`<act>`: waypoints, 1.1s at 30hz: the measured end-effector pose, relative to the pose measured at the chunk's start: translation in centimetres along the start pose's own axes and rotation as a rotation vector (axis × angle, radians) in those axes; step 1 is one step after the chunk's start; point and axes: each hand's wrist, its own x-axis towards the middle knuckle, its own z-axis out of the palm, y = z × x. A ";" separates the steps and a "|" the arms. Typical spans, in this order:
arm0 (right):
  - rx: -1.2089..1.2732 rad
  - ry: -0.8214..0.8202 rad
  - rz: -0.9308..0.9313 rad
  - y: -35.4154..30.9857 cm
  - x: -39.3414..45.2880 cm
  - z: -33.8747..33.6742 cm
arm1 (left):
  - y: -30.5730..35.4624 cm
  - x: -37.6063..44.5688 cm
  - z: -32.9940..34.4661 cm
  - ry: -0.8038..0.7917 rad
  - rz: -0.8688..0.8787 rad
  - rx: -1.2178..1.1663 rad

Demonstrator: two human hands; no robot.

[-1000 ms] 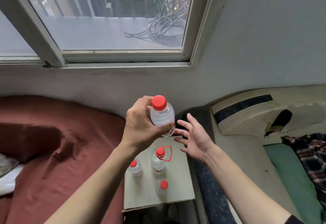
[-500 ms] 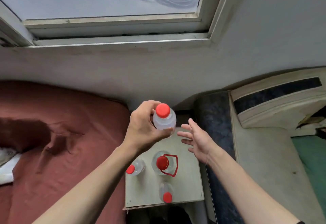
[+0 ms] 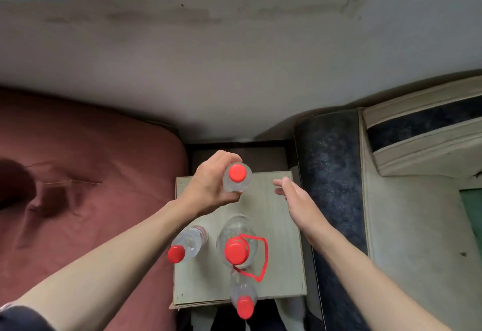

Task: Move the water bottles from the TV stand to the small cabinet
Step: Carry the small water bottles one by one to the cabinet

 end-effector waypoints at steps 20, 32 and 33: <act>-0.050 0.030 0.021 2.4 0.4 0.6 | -5.3 -0.6 3.4 -0.204 -0.049 0.112; -0.070 0.076 -0.181 -3.3 -6.0 -1.1 | 0.1 -3.6 -3.3 0.028 0.031 0.265; -0.077 0.088 -0.205 -3.8 -7.0 -1.3 | 0.8 -4.0 -4.0 0.053 0.025 0.270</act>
